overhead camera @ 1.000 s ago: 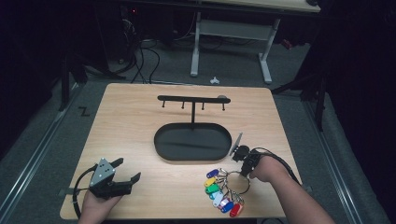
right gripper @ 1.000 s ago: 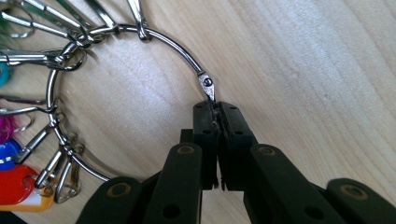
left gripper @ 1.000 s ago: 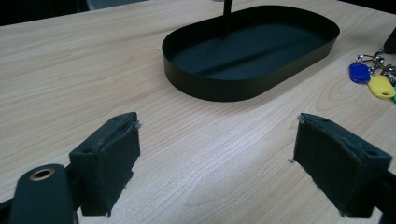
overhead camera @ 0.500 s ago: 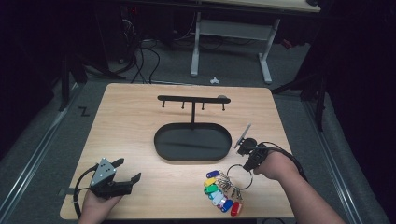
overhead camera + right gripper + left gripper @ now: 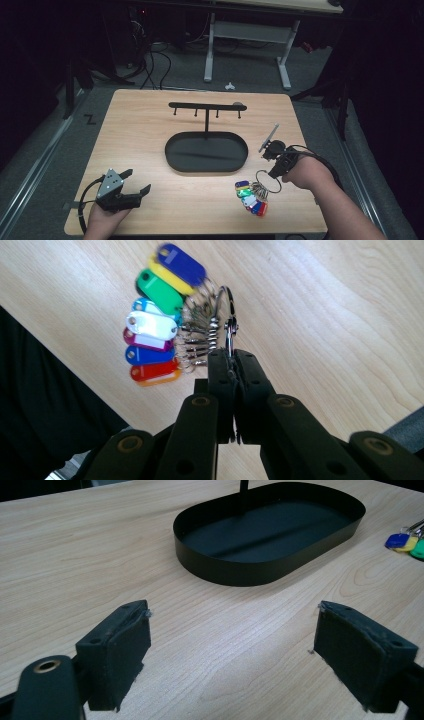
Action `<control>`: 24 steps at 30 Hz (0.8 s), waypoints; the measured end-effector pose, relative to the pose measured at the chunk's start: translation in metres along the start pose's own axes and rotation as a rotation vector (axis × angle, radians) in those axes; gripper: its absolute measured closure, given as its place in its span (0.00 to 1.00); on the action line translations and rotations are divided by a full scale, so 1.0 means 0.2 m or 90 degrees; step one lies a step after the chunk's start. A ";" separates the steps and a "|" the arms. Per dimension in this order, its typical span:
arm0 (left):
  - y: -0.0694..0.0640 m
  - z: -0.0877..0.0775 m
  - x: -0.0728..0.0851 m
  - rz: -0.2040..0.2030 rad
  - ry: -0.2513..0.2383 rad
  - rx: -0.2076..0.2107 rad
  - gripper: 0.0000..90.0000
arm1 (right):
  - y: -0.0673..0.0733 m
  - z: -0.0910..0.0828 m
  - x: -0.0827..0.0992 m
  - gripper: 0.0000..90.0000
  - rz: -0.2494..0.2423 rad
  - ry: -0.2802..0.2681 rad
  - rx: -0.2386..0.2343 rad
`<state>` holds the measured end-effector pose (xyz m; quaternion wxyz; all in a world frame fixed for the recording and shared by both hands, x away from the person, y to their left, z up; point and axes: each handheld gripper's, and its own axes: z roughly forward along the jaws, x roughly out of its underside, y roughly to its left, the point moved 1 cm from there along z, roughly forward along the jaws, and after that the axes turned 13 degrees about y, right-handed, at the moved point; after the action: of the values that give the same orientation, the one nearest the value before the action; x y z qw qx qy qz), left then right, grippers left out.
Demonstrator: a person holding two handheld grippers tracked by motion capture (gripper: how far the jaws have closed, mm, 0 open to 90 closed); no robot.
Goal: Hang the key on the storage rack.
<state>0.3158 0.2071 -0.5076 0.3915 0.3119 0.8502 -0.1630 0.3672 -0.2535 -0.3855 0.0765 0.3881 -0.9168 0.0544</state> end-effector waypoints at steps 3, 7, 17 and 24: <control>0.00 0.00 0.00 0.002 0.000 0.000 0.17 | 0.00 -0.06 0.02 0.97 0.004 -0.005 0.006; 0.00 0.00 0.00 0.001 0.000 0.001 0.17 | 0.01 -0.11 0.02 0.97 0.003 -0.009 0.015; 0.00 0.00 0.00 0.002 0.003 0.002 0.17 | 0.02 -0.28 0.02 0.97 -0.002 -0.020 0.034; 0.00 0.00 0.00 0.002 0.003 0.003 0.17 | 0.03 -0.37 0.00 0.97 -0.011 -0.019 0.053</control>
<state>0.3160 0.2063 -0.5074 0.3890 0.3147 0.8502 -0.1634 0.3691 -0.2373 -0.3130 0.0472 0.3993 -0.9115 0.0862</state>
